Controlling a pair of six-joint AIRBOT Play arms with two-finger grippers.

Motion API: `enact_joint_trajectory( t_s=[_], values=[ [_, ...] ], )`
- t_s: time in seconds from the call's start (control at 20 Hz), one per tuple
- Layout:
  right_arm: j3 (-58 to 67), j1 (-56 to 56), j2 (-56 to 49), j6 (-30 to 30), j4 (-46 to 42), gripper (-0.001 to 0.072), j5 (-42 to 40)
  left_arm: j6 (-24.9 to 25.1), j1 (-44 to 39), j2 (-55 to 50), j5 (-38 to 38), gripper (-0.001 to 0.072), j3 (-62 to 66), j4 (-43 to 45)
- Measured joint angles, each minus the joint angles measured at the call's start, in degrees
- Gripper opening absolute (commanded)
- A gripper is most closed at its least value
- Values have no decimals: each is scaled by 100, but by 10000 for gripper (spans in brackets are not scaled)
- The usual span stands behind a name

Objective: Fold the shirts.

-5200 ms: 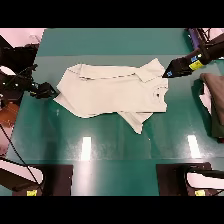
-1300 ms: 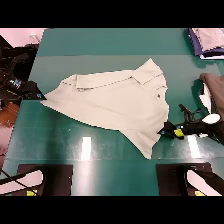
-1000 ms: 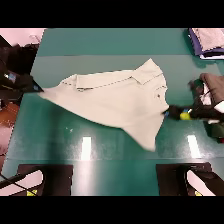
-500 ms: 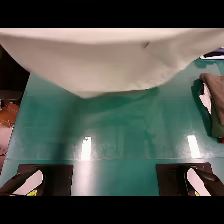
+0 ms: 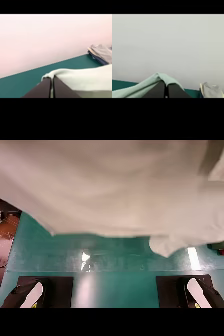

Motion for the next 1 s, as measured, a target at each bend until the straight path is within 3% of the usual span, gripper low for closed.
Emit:
enact_joint_trajectory(
  t_s=[0.3, 0.6, 0.75, 1.0],
  values=[
    [-514, -35, -931, 289, 13, 13, 903, 13, -7, -520, -98, 29, -1322, 98],
    [-1725, 1283, -2575, 632, -981, 13, 1626, -7, -85, -2170, -564, 30, -2352, 166],
    [-1956, 1923, -3394, 719, -1342, 13, 1222, 151, -304, -3099, -199, 30, -2518, 177],
    [-2072, 2520, -4301, 905, -1574, 13, -444, 492, -636, -4063, 1502, 30, -2599, 140]
  ],
)
